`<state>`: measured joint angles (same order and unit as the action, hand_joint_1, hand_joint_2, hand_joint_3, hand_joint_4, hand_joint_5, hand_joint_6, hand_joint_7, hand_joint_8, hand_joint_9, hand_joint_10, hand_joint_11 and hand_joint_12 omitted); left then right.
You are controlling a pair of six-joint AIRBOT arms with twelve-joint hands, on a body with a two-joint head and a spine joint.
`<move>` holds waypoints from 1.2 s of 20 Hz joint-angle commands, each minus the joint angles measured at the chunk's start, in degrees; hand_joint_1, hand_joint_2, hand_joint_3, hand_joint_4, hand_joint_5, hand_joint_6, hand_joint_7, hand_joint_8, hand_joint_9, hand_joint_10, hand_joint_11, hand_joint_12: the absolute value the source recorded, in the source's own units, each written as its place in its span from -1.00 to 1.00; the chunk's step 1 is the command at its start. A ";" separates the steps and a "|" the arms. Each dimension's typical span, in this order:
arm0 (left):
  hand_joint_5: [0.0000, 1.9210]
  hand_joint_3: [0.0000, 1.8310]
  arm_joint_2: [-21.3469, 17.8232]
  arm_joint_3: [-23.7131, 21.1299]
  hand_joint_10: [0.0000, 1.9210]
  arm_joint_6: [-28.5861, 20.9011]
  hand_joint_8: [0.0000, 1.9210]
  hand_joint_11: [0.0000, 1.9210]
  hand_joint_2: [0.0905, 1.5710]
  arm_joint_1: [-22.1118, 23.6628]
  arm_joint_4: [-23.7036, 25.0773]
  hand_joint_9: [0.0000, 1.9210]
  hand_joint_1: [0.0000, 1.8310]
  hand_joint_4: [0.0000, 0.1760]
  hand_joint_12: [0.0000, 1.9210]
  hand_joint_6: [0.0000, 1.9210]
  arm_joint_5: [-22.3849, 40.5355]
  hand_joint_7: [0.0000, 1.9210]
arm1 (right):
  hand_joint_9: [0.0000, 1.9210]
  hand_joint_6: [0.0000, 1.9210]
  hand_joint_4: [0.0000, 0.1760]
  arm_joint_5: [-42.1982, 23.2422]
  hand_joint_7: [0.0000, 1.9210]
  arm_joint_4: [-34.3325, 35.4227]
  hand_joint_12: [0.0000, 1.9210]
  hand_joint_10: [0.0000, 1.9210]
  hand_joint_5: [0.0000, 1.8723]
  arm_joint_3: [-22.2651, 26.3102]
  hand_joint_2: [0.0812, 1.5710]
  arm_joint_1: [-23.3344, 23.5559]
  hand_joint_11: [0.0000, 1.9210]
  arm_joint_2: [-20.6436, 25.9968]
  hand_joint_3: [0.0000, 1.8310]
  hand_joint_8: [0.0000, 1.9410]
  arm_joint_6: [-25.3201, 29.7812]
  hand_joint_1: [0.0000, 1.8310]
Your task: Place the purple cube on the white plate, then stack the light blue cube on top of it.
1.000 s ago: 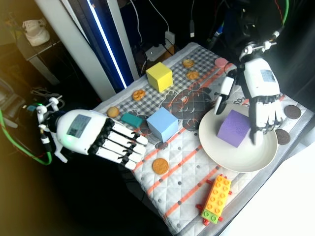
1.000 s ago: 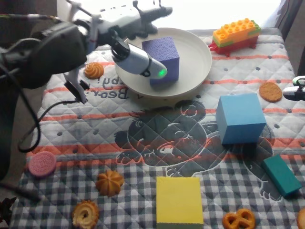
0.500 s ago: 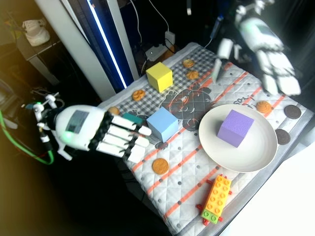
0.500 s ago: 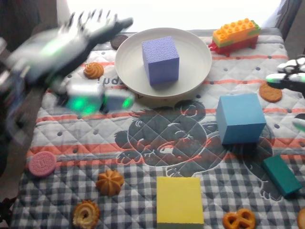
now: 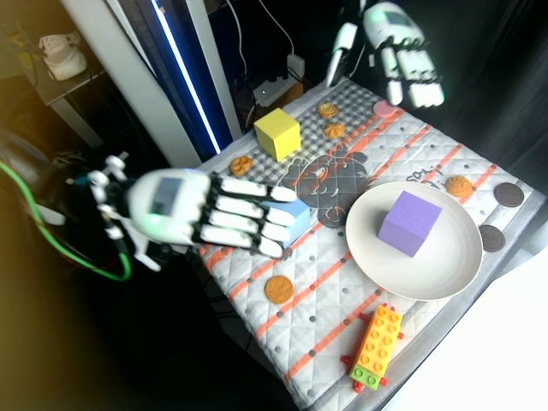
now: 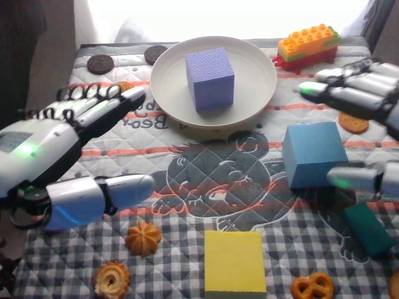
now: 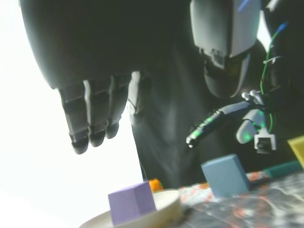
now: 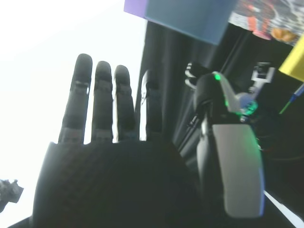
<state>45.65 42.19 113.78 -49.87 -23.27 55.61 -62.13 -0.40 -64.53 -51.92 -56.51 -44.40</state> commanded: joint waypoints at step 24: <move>-1.00 -1.00 2.38 1.16 -1.00 -3.51 -1.00 -1.00 0.31 -0.16 -0.07 -1.00 -0.57 1.00 -1.00 -1.00 6.77 -1.00 | -0.35 0.31 -0.74 0.96 -0.19 -2.19 0.83 0.37 -0.18 -3.88 0.54 5.31 -0.48 -2.70 -1.00 0.43 3.12 0.26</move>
<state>48.01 43.11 110.69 -50.28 -24.75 55.81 -56.55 -3.66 -68.01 -46.87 -59.42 -41.01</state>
